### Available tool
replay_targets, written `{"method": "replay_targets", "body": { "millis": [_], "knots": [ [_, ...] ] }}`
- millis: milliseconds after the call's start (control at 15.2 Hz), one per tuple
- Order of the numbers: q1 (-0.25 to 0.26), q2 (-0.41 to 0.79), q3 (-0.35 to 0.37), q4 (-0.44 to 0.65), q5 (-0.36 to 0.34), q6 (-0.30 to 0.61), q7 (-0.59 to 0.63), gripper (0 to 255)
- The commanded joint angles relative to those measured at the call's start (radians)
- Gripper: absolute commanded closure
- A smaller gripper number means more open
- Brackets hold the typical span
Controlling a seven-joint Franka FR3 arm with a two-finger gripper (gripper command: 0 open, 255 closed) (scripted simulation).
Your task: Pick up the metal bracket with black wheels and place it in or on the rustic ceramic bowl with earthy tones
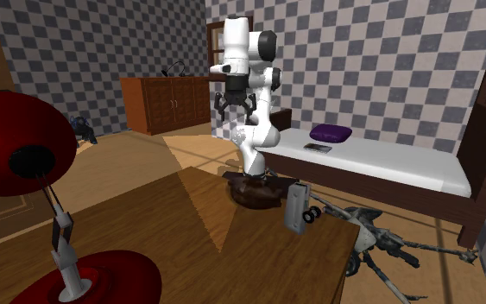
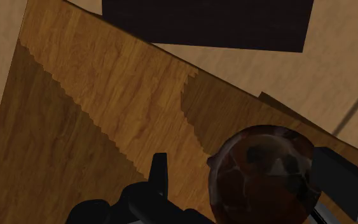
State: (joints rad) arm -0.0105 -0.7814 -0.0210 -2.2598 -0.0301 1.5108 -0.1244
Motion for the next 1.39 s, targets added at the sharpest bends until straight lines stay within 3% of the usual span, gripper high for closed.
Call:
{"method": "replay_targets", "body": {
  "millis": [0,726,1320],
  "knots": [
    [0.0,0.0,0.0,0.0,0.0,0.0,0.0,0],
    [0.054,0.196,0.159,-0.023,0.085,0.31,0.165,0],
    [0.072,0.438,0.291,0.075,0.071,0.53,0.308,0]
  ]
}}
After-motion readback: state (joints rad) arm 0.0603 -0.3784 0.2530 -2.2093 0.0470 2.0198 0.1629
